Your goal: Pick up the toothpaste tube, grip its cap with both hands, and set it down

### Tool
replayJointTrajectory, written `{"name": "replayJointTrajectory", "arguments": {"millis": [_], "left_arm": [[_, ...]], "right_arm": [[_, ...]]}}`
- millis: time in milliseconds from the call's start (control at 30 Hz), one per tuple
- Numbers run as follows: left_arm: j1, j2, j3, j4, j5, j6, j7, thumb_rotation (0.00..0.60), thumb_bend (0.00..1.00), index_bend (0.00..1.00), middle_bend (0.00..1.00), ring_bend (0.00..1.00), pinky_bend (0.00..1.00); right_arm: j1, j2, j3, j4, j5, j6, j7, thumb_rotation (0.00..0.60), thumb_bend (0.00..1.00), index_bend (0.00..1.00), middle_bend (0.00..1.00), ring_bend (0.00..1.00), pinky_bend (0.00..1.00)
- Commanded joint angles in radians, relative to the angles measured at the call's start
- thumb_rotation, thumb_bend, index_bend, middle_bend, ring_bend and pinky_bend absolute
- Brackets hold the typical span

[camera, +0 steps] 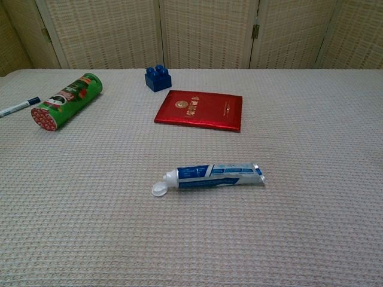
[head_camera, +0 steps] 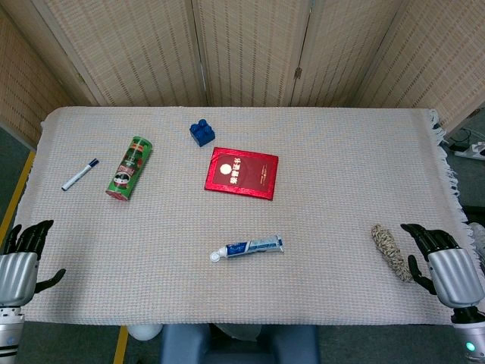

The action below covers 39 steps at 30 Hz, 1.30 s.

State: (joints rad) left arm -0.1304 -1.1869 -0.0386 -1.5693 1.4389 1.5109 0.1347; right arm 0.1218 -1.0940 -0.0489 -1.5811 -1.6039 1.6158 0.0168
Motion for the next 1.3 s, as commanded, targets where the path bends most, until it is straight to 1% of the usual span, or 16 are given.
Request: {"name": "replayJointTrajectory", "arguments": {"millis": [33, 333, 467, 567, 700, 733, 800, 833, 933, 1067, 1167, 1300], "left_arm": [[-0.001, 0.006, 0.001, -0.007, -0.004, -0.014, 0.007, 0.6, 0.23, 0.07, 0.15, 0.14, 0.01], [0.005, 0.01, -0.001, -0.017, 0.01, -0.012, 0.0, 0.6, 0.23, 0.07, 0.15, 0.14, 0.01], [0.006, 0.01, -0.003, -0.02, 0.013, -0.013, 0.005, 0.6, 0.23, 0.07, 0.15, 0.14, 0.01], [0.007, 0.01, -0.005, -0.024, 0.013, -0.013, 0.01, 0.6, 0.23, 0.07, 0.15, 0.14, 0.01], [0.009, 0.012, -0.004, -0.03, 0.017, -0.014, 0.011, 0.6, 0.24, 0.07, 0.15, 0.14, 0.01], [0.011, 0.013, -0.002, -0.031, 0.02, -0.013, 0.012, 0.6, 0.23, 0.07, 0.15, 0.14, 0.01], [0.015, 0.016, 0.003, -0.035, 0.024, -0.012, 0.012, 0.6, 0.23, 0.07, 0.15, 0.14, 0.01], [0.018, 0.018, 0.005, -0.038, 0.025, -0.011, 0.011, 0.6, 0.23, 0.07, 0.15, 0.14, 0.01], [0.026, 0.025, 0.007, -0.043, 0.028, -0.004, 0.002, 0.6, 0.23, 0.07, 0.15, 0.14, 0.01], [0.035, 0.031, 0.007, -0.045, 0.027, 0.003, -0.003, 0.6, 0.24, 0.07, 0.15, 0.14, 0.01], [0.039, 0.036, 0.006, -0.05, 0.024, 0.005, -0.006, 0.6, 0.24, 0.07, 0.15, 0.14, 0.01], [0.044, 0.042, 0.003, -0.053, 0.026, 0.01, -0.009, 0.6, 0.24, 0.07, 0.15, 0.14, 0.01]], "right_arm": [[0.001, 0.0, 0.007, -0.002, 0.001, -0.014, -0.002, 0.6, 0.61, 0.19, 0.24, 0.29, 0.25], [0.007, 0.01, 0.016, -0.022, -0.015, -0.05, -0.004, 0.6, 0.61, 0.19, 0.24, 0.29, 0.25], [0.016, 0.006, 0.018, -0.031, -0.012, -0.085, 0.008, 0.6, 0.61, 0.17, 0.24, 0.29, 0.25], [0.04, 0.004, 0.018, -0.058, 0.002, -0.152, -0.004, 0.6, 0.61, 0.14, 0.22, 0.28, 0.25], [0.103, -0.003, 0.031, -0.126, 0.033, -0.281, -0.086, 0.6, 0.61, 0.13, 0.19, 0.27, 0.25], [0.12, -0.009, 0.033, -0.14, 0.037, -0.311, -0.113, 0.6, 0.59, 0.13, 0.19, 0.27, 0.25], [0.159, -0.031, 0.044, -0.168, 0.054, -0.378, -0.171, 0.6, 0.53, 0.12, 0.19, 0.27, 0.25], [0.176, -0.044, 0.052, -0.176, 0.064, -0.405, -0.194, 0.6, 0.48, 0.12, 0.19, 0.27, 0.25], [0.238, -0.092, 0.084, -0.196, 0.109, -0.493, -0.274, 0.6, 0.37, 0.12, 0.17, 0.25, 0.25], [0.325, -0.178, 0.125, -0.194, 0.187, -0.606, -0.384, 0.6, 0.37, 0.12, 0.17, 0.23, 0.25], [0.387, -0.247, 0.158, -0.172, 0.26, -0.674, -0.449, 0.6, 0.36, 0.1, 0.16, 0.21, 0.24], [0.464, -0.323, 0.19, -0.137, 0.345, -0.739, -0.536, 0.6, 0.34, 0.09, 0.16, 0.21, 0.24]]}}
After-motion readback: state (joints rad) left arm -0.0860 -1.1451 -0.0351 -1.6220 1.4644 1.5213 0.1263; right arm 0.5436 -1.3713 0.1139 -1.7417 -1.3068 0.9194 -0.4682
